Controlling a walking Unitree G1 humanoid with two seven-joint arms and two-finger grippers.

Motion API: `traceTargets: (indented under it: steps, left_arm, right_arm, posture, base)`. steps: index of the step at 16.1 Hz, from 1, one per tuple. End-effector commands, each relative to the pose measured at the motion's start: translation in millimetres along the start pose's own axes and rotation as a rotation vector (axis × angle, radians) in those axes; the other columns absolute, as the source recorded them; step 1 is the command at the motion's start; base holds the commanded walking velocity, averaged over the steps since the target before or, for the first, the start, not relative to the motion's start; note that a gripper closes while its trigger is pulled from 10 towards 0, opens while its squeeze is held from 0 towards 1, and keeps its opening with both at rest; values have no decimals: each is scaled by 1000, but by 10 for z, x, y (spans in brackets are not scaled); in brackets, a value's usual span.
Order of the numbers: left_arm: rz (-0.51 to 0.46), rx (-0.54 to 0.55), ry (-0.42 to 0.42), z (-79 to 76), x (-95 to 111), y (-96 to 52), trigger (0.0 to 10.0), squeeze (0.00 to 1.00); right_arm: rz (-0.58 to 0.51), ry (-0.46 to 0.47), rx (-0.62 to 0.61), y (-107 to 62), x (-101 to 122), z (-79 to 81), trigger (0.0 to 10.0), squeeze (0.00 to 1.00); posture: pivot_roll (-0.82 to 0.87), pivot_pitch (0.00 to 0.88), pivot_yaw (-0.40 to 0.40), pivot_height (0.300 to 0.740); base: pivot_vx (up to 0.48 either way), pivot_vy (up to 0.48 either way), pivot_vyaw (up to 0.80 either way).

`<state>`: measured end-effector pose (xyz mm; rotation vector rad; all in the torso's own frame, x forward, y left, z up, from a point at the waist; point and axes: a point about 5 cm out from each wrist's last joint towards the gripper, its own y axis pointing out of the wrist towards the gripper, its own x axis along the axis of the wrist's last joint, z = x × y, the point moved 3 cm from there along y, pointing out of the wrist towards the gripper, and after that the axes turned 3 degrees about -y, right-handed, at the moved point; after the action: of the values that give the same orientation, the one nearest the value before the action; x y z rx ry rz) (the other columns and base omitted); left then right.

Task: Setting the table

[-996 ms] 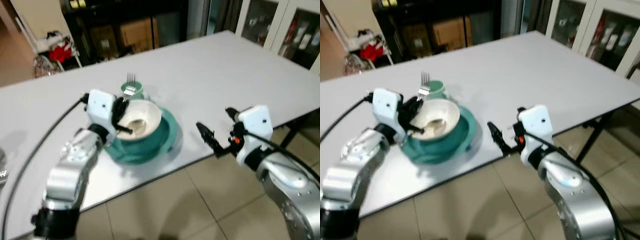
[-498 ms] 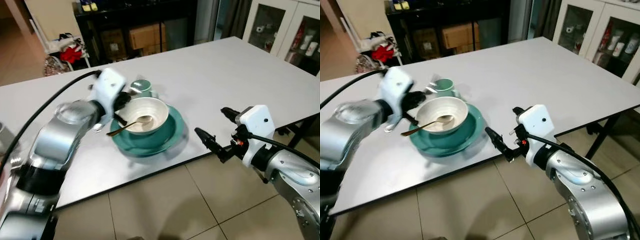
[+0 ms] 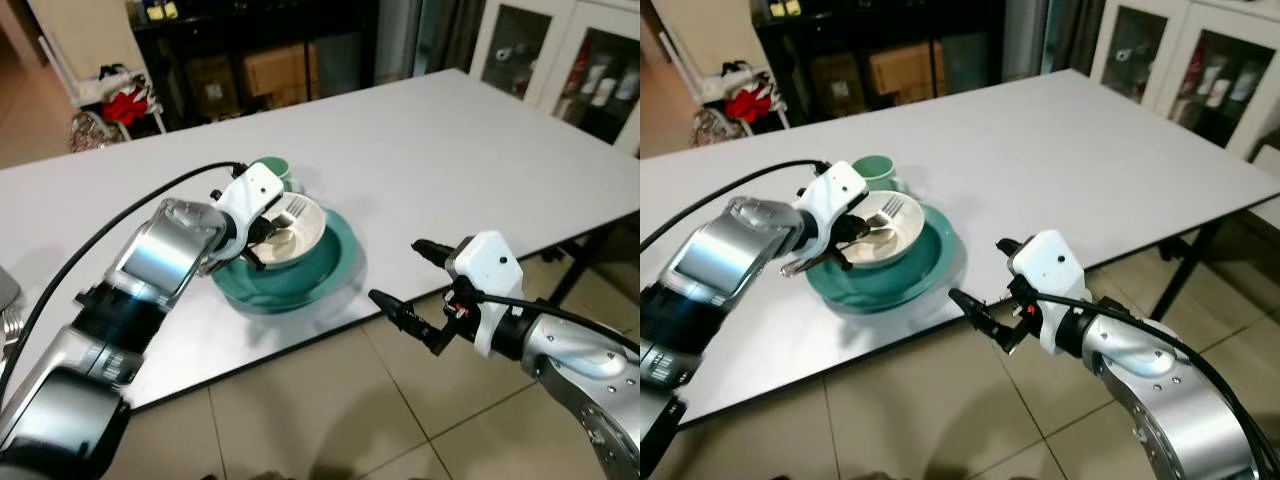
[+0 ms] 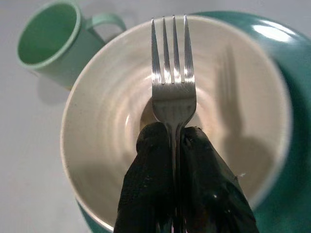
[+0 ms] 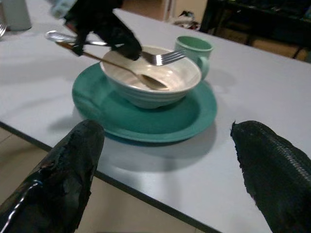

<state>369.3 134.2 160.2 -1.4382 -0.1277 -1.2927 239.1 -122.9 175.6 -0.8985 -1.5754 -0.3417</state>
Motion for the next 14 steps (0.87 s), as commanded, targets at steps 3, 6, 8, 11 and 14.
traceTargets:
  steps: [3,6,8,11,14]
  left_arm:
    - [13,19,-2,69,68,57,10000,0]
    - [30,12,-5,89,69,75,10000,498]
    - [28,13,4,102,80,77,10000,918]
    - [15,21,0,130,112,87,10000,1000]
    - [-27,37,-5,161,174,75,10000,1000]
  right_arm:
    - [-26,-9,38,8,55,69,10000,0]
    - [-34,3,46,15,62,98,10000,0]
    - [-33,4,48,16,57,103,10000,0]
    - [-32,4,48,17,52,99,10000,0]
    - [-29,3,44,15,45,90,10000,0]
  posture:
    - [-108,0,93,740]
    - [-108,0,100,740]
    - [-108,0,100,740]
    - [-108,0,101,740]
    - [-109,0,102,740]
  base:
    - [0,0,0]
    - [0,0,0]
    - [0,0,0]
    - [0,0,0]
    - [0,0,0]
